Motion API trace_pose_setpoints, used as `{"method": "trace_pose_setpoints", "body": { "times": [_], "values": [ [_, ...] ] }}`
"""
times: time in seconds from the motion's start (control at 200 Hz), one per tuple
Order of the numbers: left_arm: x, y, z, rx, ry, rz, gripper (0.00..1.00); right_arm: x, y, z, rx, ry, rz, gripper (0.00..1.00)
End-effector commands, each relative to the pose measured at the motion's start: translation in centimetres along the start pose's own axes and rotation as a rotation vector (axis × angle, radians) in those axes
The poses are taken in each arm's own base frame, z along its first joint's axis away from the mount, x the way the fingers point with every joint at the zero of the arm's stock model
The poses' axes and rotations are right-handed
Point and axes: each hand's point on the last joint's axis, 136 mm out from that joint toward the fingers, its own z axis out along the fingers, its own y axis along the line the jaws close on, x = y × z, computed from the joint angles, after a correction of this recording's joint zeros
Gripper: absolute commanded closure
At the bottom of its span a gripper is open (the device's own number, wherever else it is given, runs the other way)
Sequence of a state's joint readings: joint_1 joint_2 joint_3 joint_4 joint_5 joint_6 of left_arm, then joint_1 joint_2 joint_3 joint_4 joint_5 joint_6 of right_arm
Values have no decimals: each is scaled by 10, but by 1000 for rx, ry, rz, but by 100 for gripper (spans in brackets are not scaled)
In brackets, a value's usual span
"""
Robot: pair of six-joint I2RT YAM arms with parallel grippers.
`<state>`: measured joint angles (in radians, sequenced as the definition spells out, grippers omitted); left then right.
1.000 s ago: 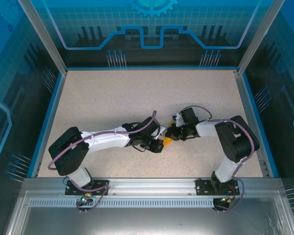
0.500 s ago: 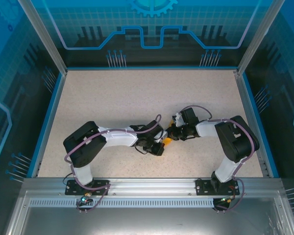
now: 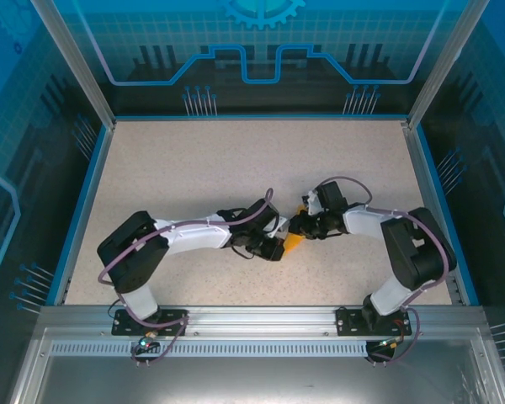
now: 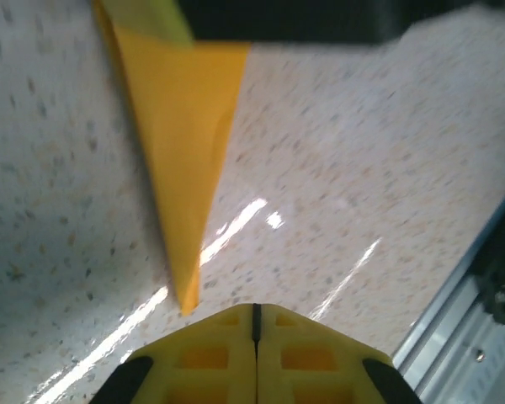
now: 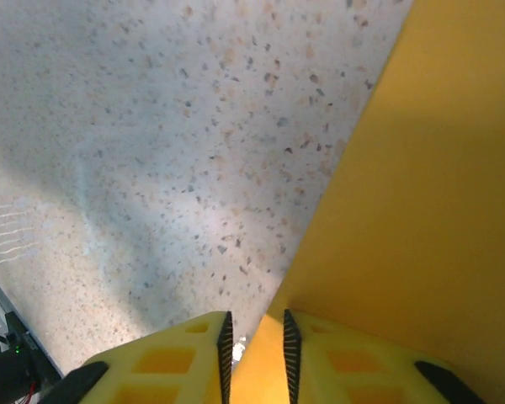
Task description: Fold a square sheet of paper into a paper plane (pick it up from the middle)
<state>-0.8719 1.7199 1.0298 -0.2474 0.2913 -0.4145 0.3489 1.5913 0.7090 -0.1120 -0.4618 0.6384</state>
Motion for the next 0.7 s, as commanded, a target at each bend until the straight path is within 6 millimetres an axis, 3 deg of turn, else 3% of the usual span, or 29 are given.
{"method": "trace_pose_setpoints", "body": {
  "times": [0.0,0.125,0.175,0.335,0.515,0.695],
  "values": [
    [-22,-8,-20,-21,-54,24,88,-4,8,-26,3,-27,-22,70],
    [-28,-4,-18,-50,-47,31,82,-2,6,-50,6,-56,-17,67],
    [-30,-4,-17,-54,-52,31,75,0,2,-59,13,-65,-9,66],
    [-32,-2,-16,-74,-55,35,63,16,-21,-79,44,-88,59,62],
    [-29,4,-5,-111,-36,44,60,29,-25,-69,-28,-57,110,56],
    [-40,4,5,-126,-44,47,60,25,-22,-60,-83,-59,130,55]
  ]
}}
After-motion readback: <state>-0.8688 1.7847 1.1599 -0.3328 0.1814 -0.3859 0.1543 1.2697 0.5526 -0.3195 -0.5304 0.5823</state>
